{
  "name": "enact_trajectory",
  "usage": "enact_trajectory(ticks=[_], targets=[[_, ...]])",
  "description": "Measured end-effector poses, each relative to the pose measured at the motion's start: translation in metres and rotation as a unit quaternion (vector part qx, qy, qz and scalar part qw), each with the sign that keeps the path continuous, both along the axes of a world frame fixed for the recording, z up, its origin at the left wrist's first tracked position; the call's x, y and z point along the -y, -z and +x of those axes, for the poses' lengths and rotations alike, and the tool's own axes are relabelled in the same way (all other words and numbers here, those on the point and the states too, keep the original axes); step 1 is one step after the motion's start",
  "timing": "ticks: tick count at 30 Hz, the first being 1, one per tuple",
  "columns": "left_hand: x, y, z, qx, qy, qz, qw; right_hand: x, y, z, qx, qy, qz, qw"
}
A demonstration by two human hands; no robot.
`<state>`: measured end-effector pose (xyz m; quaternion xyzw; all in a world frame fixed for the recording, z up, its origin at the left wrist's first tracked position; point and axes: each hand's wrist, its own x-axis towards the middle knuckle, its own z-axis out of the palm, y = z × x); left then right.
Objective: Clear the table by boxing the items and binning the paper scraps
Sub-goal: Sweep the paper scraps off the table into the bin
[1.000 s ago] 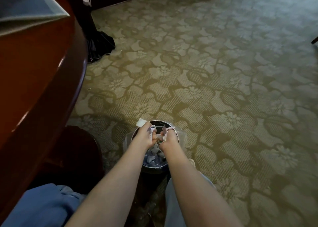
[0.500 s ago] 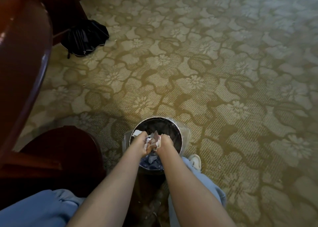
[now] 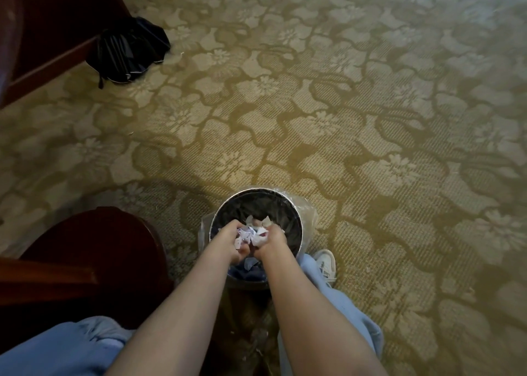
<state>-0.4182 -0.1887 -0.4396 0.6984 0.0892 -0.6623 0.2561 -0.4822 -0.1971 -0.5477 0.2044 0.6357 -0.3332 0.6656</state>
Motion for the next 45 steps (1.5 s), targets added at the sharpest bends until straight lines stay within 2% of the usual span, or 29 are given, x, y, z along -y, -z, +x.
enact_trajectory(ticks=[2,6,18,26,33,39,45], targets=[[0.002,0.005,0.000,-0.009,0.022,0.001,1.000,0.000,-0.025,-0.003,0.016,-0.012,-0.021,1.000],[0.002,0.005,-0.003,-0.001,0.057,-0.008,0.998,-0.002,-0.026,-0.009,0.022,-0.004,0.007,1.000],[0.003,-0.003,0.008,0.052,0.051,-0.011,0.997,-0.004,-0.049,-0.020,0.031,0.016,-0.026,0.999],[0.000,-0.030,0.015,0.061,0.067,-0.065,0.994,-0.018,-0.079,-0.026,0.002,0.015,-0.073,0.997],[-0.013,-0.080,0.009,0.098,0.154,-0.125,0.975,-0.039,-0.129,-0.051,-0.045,-0.020,-0.135,0.990],[-0.020,-0.147,-0.001,0.112,0.293,-0.206,0.927,-0.037,-0.198,-0.059,-0.059,-0.054,-0.212,0.974],[-0.028,-0.232,0.000,0.128,0.307,-0.296,0.895,-0.038,-0.272,-0.055,-0.064,-0.072,-0.293,0.951]])
